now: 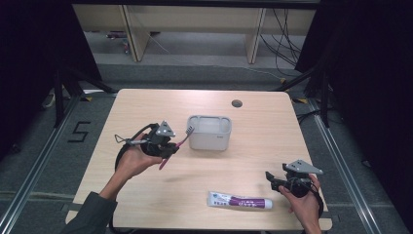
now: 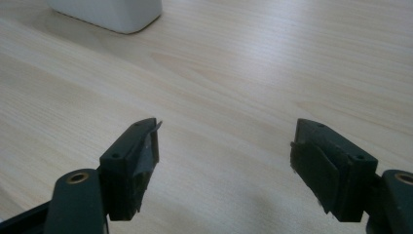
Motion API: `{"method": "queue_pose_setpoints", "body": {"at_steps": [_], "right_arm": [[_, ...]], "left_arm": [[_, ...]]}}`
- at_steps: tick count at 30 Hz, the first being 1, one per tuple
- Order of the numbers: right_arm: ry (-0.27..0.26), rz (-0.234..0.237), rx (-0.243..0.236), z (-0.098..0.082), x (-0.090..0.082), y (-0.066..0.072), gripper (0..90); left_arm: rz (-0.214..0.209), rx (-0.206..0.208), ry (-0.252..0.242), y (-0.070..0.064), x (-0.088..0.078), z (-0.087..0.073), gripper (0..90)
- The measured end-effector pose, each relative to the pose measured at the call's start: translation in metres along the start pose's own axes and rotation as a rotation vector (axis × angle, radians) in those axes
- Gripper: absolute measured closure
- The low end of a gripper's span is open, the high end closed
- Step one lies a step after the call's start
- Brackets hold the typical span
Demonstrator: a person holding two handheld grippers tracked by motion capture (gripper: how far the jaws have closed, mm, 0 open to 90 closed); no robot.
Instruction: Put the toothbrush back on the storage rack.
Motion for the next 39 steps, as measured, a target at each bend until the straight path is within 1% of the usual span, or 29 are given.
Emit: {"method": "queue_pose_setpoints", "body": {"at_steps": [1, 2, 3, 4, 5, 6, 7, 8, 9, 10, 12, 15, 17, 18, 20, 22, 23, 24, 25, 26, 27, 28, 29, 30, 31, 32, 33, 36, 39], "right_arm": [[0.001, -0.001, 0.005, 0.0, 0.0, 0.0, 26.5], [-0.006, -0.001, -0.021, 0.0, 0.001, -0.003, 26.5], [-0.008, -0.003, -0.026, 0.0, 0.001, -0.003, 26.5], [-0.008, -0.002, -0.025, 0.0, 0.001, -0.003, 26.5], [0.0, -0.001, 0.0, 0.0, 0.0, 0.0, 26.5], [0.0, -0.001, 0.0, 0.0, 0.0, 0.0, 26.5], [-0.005, -0.004, -0.027, 0.0, 0.001, -0.003, 26.5], [-0.005, -0.004, -0.03, 0.0, 0.001, -0.003, 26.5], [0.001, 0.002, -0.029, 0.0, 0.001, -0.002, 26.5], [0.0, 0.003, -0.026, 0.0, 0.001, -0.002, 26.5], [-0.006, -0.004, -0.029, 0.0, 0.001, -0.003, 26.5], [0.001, 0.004, -0.024, 0.0, 0.001, -0.002, 26.5], [-0.006, -0.014, -0.037, 0.0, 0.001, -0.004, 26.5], [-0.002, -0.006, -0.038, 0.0, 0.001, -0.004, 26.5], [-0.002, 0.002, -0.019, 0.0, 0.001, -0.002, 26.5], [-0.007, -0.005, -0.031, 0.0, 0.001, -0.003, 26.5], [-0.006, -0.003, -0.028, 0.0, 0.001, -0.003, 26.5], [0.0, 0.004, -0.022, 0.0, 0.0, -0.002, 26.5], [0.009, -0.001, 0.013, -0.001, -0.001, 0.001, 26.5], [0.005, 0.0, 0.005, 0.0, 0.0, 0.0, 26.5], [0.002, -0.002, -0.005, 0.0, 0.0, 0.0, 26.5], [-0.005, -0.002, -0.032, 0.0, 0.001, -0.003, 26.5], [0.001, 0.003, -0.031, 0.0, 0.001, -0.002, 26.5], [0.014, 0.0, 0.022, -0.001, -0.001, 0.002, 26.5], [0.002, -0.001, -0.003, 0.0, 0.0, 0.0, 26.5], [0.001, 0.002, 0.004, 0.0, 0.0, 0.0, 26.5], [0.004, 0.001, 0.005, 0.0, -0.001, 0.0, 26.5], [-0.002, -0.003, -0.005, 0.0, -0.001, -0.001, 26.5], [0.0, 0.0, -0.005, 0.0, -0.001, 0.0, 26.5]], "left_arm": [[-0.001, -0.004, -0.024, 0.001, -0.002, 0.003, 81.8], [-0.012, -0.012, -0.036, 0.002, -0.003, 0.005, 81.8], [-0.016, -0.026, -0.056, 0.003, -0.005, 0.008, 81.8], [-0.018, -0.037, -0.079, 0.004, -0.006, 0.011, 81.8], [-0.022, -0.046, -0.086, 0.005, -0.006, 0.012, 81.8], [-0.02, -0.056, -0.111, 0.006, -0.007, 0.015, 81.8], [-0.026, -0.062, -0.123, 0.007, -0.008, 0.017, 81.8], [-0.034, -0.08, -0.134, 0.008, -0.007, 0.019, 81.8], [-0.021, -0.093, -0.161, 0.01, -0.008, 0.023, 81.8], [-0.022, -0.109, -0.175, 0.011, -0.008, 0.026, 81.8], [-0.022, -0.119, -0.203, 0.012, -0.01, 0.032, 81.8], [-0.033, -0.141, -0.238, 0.011, -0.013, 0.043, 81.8], [-0.028, -0.135, -0.243, 0.011, -0.014, 0.049, 81.8], [-0.019, -0.136, -0.251, 0.011, -0.014, 0.053, 81.8], [-0.019, -0.144, -0.263, 0.011, -0.015, 0.059, 81.8], [-0.015, -0.151, -0.279, 0.012, -0.015, 0.064, 81.8], [-0.014, -0.168, -0.287, 0.011, -0.014, 0.066, 81.8], [-0.008, -0.17, -0.295, 0.011, -0.012, 0.067, 81.8], [-0.013, -0.175, -0.304, 0.012, -0.01, 0.068, 81.8], [-0.003, -0.168, -0.293, 0.013, -0.009, 0.068, 81.8], [-0.004, -0.186, -0.308, 0.013, -0.008, 0.07, 81.8], [-0.012, -0.189, -0.31, 0.013, -0.006, 0.071, 81.8], [-0.006, -0.194, -0.322, 0.014, -0.006, 0.073, 81.7], [-0.009, -0.195, -0.327, 0.013, -0.006, 0.076, 81.8], [-0.006, -0.192, -0.326, 0.013, -0.007, 0.078, 81.7], [-0.012, -0.185, -0.32, 0.013, -0.008, 0.08, 81.7], [-0.011, -0.186, -0.332, 0.013, -0.009, 0.083, 81.8], [0.013, -0.195, -0.353, 0.014, -0.012, 0.093, 81.8], [0.006, -0.211, -0.37, 0.015, -0.011, 0.101, 81.7]]}}
Point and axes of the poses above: each handheld gripper's, and its own axes: x roughly forward along the jaws, z roughly out of its top, y roughly to its left, the point moved 8 cm from there along x, roughly forward along the jaws, and after that the axes turned 11 degrees about -x, right-handed, at the moved point
